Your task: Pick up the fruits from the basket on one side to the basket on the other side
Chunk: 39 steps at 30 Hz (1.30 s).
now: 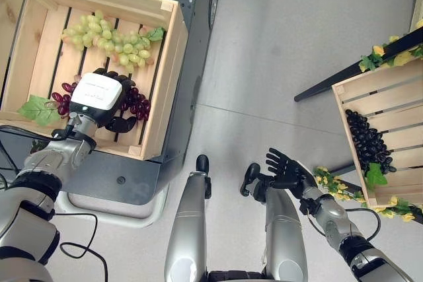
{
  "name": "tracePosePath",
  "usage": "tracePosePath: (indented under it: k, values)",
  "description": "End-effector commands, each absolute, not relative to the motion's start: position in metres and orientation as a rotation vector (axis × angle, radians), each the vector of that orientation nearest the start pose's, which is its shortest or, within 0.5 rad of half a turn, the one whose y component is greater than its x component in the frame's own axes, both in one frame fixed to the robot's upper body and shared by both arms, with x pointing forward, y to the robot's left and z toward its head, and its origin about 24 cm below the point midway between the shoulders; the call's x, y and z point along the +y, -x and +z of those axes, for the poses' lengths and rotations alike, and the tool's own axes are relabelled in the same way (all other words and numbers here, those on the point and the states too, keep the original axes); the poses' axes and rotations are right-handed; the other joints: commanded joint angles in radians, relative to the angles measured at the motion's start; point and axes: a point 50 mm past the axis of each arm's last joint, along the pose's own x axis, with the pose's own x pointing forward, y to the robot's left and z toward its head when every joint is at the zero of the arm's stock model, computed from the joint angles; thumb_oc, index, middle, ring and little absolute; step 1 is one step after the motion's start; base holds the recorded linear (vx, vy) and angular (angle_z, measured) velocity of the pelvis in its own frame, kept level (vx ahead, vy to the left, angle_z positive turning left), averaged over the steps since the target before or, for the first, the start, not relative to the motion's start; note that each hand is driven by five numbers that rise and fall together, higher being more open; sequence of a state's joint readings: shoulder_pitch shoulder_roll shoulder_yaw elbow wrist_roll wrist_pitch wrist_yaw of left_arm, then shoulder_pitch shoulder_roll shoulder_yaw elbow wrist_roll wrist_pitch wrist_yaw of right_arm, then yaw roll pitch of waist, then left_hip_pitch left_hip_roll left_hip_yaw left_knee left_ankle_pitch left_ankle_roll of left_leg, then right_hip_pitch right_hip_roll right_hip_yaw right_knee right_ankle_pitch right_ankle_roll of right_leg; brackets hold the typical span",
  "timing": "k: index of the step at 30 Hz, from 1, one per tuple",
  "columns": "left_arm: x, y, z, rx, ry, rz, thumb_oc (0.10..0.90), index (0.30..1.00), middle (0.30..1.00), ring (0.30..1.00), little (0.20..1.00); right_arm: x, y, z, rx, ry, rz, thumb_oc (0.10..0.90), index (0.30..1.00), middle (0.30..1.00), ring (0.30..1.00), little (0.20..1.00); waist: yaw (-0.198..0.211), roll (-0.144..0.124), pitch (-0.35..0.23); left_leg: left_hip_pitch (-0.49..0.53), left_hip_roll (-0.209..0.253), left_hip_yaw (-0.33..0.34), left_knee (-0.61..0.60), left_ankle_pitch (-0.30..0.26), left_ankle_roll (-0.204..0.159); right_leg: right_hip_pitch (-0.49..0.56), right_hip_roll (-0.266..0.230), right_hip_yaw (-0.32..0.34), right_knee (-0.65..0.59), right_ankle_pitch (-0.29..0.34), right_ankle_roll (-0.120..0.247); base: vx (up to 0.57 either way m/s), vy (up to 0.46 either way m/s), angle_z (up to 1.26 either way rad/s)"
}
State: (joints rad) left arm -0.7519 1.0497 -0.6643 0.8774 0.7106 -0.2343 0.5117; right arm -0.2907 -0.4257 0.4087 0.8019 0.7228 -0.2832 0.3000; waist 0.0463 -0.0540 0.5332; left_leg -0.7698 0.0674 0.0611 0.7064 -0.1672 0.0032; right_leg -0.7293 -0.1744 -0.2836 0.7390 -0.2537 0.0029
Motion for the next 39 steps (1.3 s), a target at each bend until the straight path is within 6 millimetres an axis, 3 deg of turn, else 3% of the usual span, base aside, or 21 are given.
tracePosePath:
  k: [1, 4, 6, 20, 25, 28, 35, 36, 38, 39]
  values:
    - [0.352, -0.337, 0.195, -0.217, -1.944, 0.334, 0.800, 0.900, 0.900, 0.900, 0.900, -0.217, -0.275, -0.011, 0.176, -0.142, 0.317, 0.800, 0.900, 0.900, 0.900, 0.900, -0.002, 0.004, -0.013, 0.028, -0.031, 0.082, -0.082, 0.000, 0.042, 0.010, 0.001, 0.002, -0.026, 0.074, 0.013, -0.02, 0.018, -0.03]
    - [0.352, -0.340, 0.192, -0.161, -1.945, 0.306, 0.800, 0.900, 0.900, 0.900, 0.900, -0.218, -0.279, -0.006, 0.161, -0.147, 0.318, 0.800, 0.900, 0.900, 0.900, 0.900, -0.004, 0.006, -0.013, 0.017, -0.033, 0.081, -0.074, -0.004, 0.043, -0.004, -0.001, 0.006, -0.017, 0.073, 0.014, -0.01, 0.009, -0.03]
    - [0.354, -0.341, 0.189, -0.107, -1.944, 0.289, 0.400, 0.300, 0.300, 0.300, 0.300, -0.218, -0.279, -0.006, 0.156, -0.146, 0.318, 0.800, 0.900, 0.900, 0.900, 0.900, -0.005, 0.010, -0.013, 0.017, -0.035, 0.085, -0.076, -0.004, 0.042, -0.004, -0.002, 0.006, -0.018, 0.074, 0.015, 0.00, 0.000, 0.00]
    - [0.379, -0.328, 0.190, -0.003, -1.927, 0.474, 0.400, 0.300, 0.300, 0.300, 0.300, -0.227, -0.273, -0.008, 0.164, -0.146, 0.308, 0.800, 0.900, 0.900, 0.900, 0.900, -0.006, 0.030, -0.013, 0.133, -0.040, 0.097, -0.103, -0.022, 0.026, 0.105, -0.012, 0.007, -0.062, 0.060, 0.031, 0.01, -0.001, -0.01]
    - [0.393, -0.318, 0.185, 0.051, -1.794, 0.557, 0.400, 0.300, 0.300, 0.300, 0.300, -0.227, -0.271, -0.009, 0.161, -0.156, 0.304, 0.800, 0.900, 0.900, 0.900, 0.900, -0.001, 0.038, -0.013, 0.178, -0.046, 0.099, -0.108, -0.026, 0.026, 0.147, -0.022, 0.004, -0.065, 0.054, 0.030, 0.01, -0.008, -0.03]
    - [0.403, -0.308, 0.176, 0.088, -1.655, 0.625, 0.400, 0.300, 0.300, 0.300, 0.300, -0.225, -0.270, -0.010, 0.154, -0.166, 0.302, 0.800, 0.900, 0.900, 0.900, 0.900, 0.002, 0.041, -0.013, 0.216, -0.051, 0.103, -0.119, -0.027, 0.027, 0.180, -0.028, -0.001, -0.064, 0.052, 0.032, 0.01, -0.008, -0.03]
    - [0.417, -0.289, 0.172, -0.029, -1.075, 0.792, 0.400, 0.300, 0.300, 0.300, 0.300, -0.211, -0.261, -0.019, 0.157, -0.201, 0.278, 0.800, 0.900, 0.900, 0.900, 0.900, 0.008, 0.042, -0.014, 0.362, -0.065, 0.100, -0.180, -0.027, 0.032, 0.297, -0.035, 0.009, -0.086, 0.059, 0.050, 0.03, -0.029, -0.02]
    - [0.417, -0.288, 0.174, -0.092, -0.788, 0.772, 0.400, 0.300, 0.300, 0.300, 0.300, -0.207, -0.257, -0.021, 0.156, -0.219, 0.269, 0.800, 0.900, 0.900, 0.900, 0.900, 0.008, 0.045, -0.026, 0.407, -0.074, 0.092, -0.205, -0.027, 0.036, 0.333, -0.034, 0.015, -0.102, 0.063, 0.056, 0.04, -0.049, -0.02]
    - [0.413, -0.285, 0.167, -0.148, -0.537, 0.731, 0.400, 0.300, 0.300, 0.300, 0.300, -0.201, -0.250, -0.025, 0.157, -0.219, 0.264, 0.800, 0.900, 0.900, 0.900, 0.900, 0.004, 0.047, -0.054, 0.449, -0.080, 0.083, -0.233, -0.028, 0.039, 0.370, -0.032, 0.019, -0.128, 0.065, 0.062, 0.06, -0.058, -0.02]
    - [0.413, -0.285, 0.165, -0.159, -0.493, 0.722, 0.400, 0.300, 0.300, 0.300, 0.300, -0.199, -0.249, -0.025, 0.154, -0.218, 0.265, 0.800, 0.900, 0.900, 0.900, 0.900, 0.003, 0.048, -0.059, 0.458, -0.080, 0.082, -0.240, -0.027, 0.039, 0.378, -0.032, 0.019, -0.136, 0.065, 0.062, 0.05, -0.056, -0.02]
